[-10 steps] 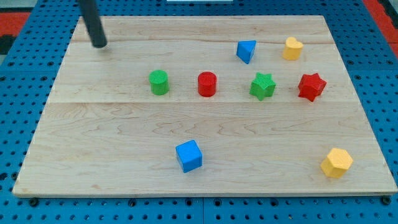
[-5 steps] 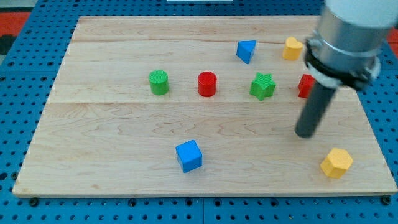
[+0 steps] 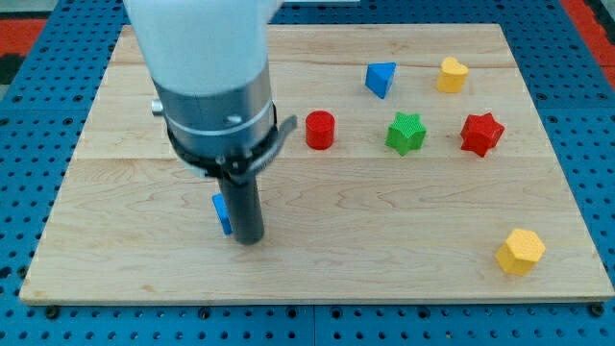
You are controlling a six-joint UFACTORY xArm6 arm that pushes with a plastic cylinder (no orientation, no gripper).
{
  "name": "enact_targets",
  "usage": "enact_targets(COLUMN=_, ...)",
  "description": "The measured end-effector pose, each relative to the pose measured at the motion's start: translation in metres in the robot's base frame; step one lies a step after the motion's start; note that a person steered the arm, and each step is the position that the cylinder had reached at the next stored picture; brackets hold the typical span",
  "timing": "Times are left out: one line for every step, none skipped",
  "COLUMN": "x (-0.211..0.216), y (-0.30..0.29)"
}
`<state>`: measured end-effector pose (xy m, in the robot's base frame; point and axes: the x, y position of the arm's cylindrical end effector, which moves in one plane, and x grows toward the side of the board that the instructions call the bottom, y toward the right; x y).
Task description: Slide the cube to the left of the triangle
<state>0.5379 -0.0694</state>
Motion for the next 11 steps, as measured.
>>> enact_targets(x=-0.047, y=-0.021)
enact_targets(x=-0.052, y=-0.027)
enact_targets(x=-0.075, y=-0.081)
enact_targets(x=-0.087, y=-0.123)
enact_targets(x=-0.113, y=-0.16)
enact_targets(x=-0.174, y=-0.161)
enact_targets(x=-0.204, y=-0.161)
enact_targets(x=-0.18, y=-0.187)
enact_targets(x=-0.192, y=-0.235)
enact_targets(x=-0.243, y=-0.19)
enact_targets(x=-0.28, y=-0.117)
